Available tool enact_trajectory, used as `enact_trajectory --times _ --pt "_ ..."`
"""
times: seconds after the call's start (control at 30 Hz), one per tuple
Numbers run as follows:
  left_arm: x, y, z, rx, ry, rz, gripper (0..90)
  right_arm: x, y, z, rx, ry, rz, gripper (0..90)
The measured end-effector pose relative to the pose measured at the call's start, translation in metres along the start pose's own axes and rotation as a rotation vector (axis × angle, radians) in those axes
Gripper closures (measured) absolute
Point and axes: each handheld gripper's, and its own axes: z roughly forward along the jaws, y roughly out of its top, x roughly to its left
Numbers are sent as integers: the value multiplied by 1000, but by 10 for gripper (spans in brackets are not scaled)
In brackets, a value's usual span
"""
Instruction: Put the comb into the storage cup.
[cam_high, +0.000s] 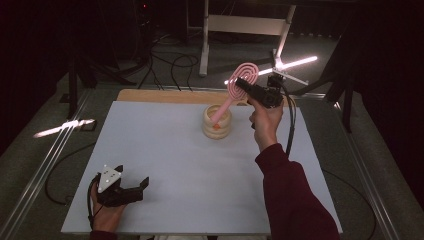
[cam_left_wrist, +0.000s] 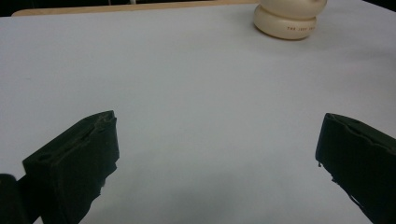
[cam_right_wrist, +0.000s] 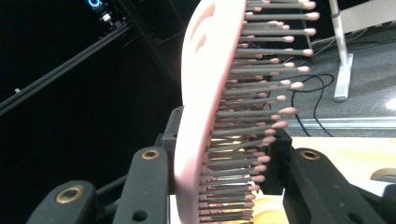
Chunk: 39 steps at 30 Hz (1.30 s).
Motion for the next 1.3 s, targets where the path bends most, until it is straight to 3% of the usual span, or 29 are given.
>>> enact_trajectory --times 0.27,0.93,1.3 --pt "0 0 0 -1 -1 0 1 -1 2 4 5 -25 -20 635" --pt "0 0 0 0 -3 -1 1 -16 5 7 -24 -71 16 635" --pt "0 0 0 -3 -3 -1 1 -19 5 8 -38 -102 7 635"
